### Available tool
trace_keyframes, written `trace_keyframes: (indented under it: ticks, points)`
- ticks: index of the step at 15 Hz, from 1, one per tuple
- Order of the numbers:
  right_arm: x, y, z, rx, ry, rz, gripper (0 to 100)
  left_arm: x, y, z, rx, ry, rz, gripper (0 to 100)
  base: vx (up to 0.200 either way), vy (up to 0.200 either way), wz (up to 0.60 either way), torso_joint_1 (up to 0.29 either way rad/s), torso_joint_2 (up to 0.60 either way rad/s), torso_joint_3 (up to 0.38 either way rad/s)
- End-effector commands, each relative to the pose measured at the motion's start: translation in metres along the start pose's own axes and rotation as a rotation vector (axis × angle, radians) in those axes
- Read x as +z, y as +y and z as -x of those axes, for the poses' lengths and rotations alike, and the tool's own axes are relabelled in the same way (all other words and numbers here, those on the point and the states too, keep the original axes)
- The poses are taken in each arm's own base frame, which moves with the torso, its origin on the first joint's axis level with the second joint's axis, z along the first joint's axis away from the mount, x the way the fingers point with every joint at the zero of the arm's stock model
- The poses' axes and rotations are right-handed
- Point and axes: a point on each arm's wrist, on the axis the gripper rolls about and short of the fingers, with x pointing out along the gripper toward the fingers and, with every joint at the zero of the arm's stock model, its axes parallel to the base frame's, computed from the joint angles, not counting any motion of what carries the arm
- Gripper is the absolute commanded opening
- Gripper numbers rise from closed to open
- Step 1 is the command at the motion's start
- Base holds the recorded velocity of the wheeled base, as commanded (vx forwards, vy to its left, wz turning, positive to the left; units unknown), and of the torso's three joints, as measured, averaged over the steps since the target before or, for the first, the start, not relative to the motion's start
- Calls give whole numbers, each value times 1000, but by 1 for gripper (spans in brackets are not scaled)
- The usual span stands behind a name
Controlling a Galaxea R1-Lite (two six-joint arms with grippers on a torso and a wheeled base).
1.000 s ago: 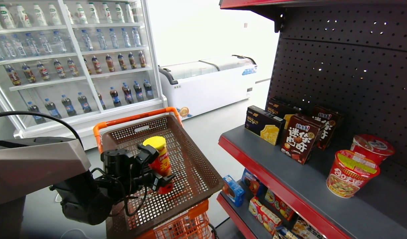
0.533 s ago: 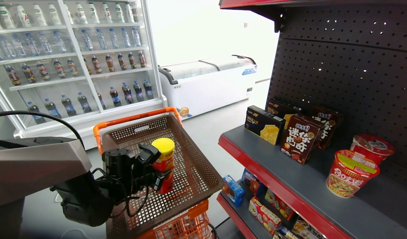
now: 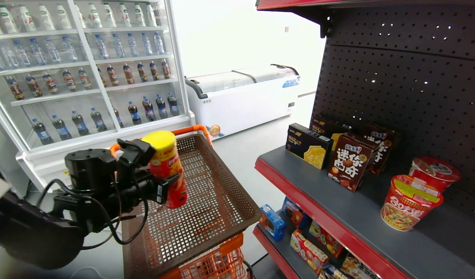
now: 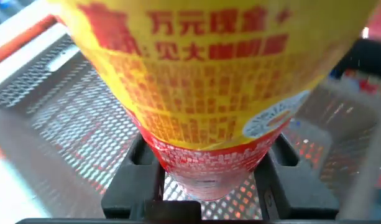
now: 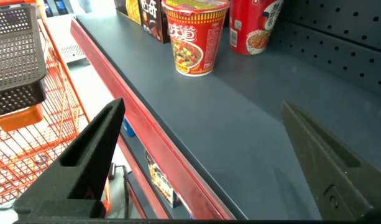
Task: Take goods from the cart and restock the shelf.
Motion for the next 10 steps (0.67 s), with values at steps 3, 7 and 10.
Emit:
trace_keyframes:
  ticks: [3,7,10]
  points:
    - [0,0,0,0,1,0,100,37,-12,141,91,-125,49,0,0,0,0,0,0,0]
    - [0,0,0,0,1,0,100,3,-20,212,187,-161,70,0,0,0,0,0,0,0]
    - [0,0,0,0,1,0,100,-10,-29,234,193,-232,72,0,0,0,0,0,0,0]
